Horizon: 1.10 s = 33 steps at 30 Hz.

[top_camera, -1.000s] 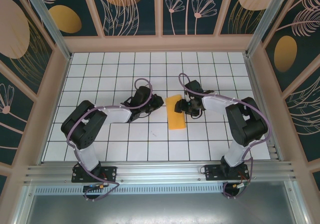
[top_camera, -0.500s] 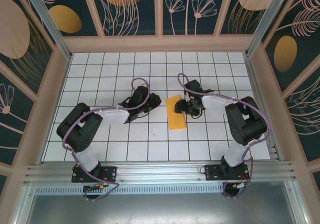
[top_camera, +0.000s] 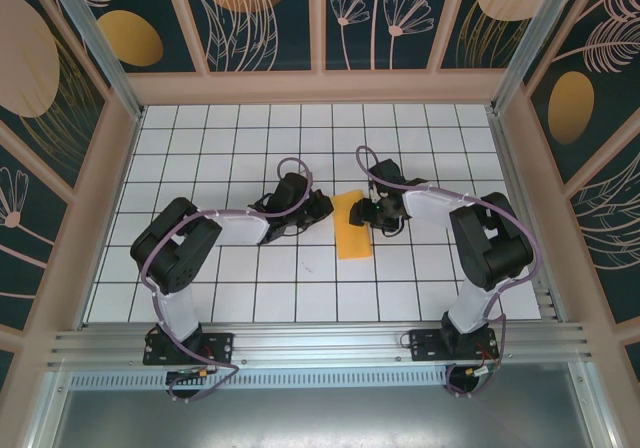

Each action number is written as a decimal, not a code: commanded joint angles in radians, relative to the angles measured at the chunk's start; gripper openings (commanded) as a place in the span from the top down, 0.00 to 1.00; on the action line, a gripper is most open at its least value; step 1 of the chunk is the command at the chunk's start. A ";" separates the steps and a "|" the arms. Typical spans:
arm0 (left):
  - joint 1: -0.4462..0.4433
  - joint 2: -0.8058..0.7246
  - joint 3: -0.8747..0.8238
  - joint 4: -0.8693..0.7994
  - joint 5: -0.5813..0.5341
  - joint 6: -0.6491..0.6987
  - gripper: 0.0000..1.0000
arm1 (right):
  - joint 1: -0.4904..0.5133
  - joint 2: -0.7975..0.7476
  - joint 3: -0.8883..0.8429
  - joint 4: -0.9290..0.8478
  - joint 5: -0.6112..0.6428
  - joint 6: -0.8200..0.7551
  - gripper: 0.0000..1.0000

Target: Fold a paper plane with a square sheet of paper (pick it up from the middle)

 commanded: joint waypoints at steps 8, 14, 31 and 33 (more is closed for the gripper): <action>-0.017 0.081 0.060 0.003 0.077 -0.012 0.96 | -0.009 0.093 -0.045 0.032 0.072 0.001 0.35; -0.042 0.132 0.136 -0.080 0.058 -0.002 1.00 | -0.008 0.099 -0.047 0.035 0.070 0.003 0.35; -0.053 0.150 0.143 -0.158 0.017 0.017 1.00 | 0.000 0.105 -0.043 0.040 0.064 0.006 0.35; -0.052 0.159 0.149 -0.167 0.020 0.021 1.00 | 0.000 0.106 -0.043 0.041 0.064 0.007 0.35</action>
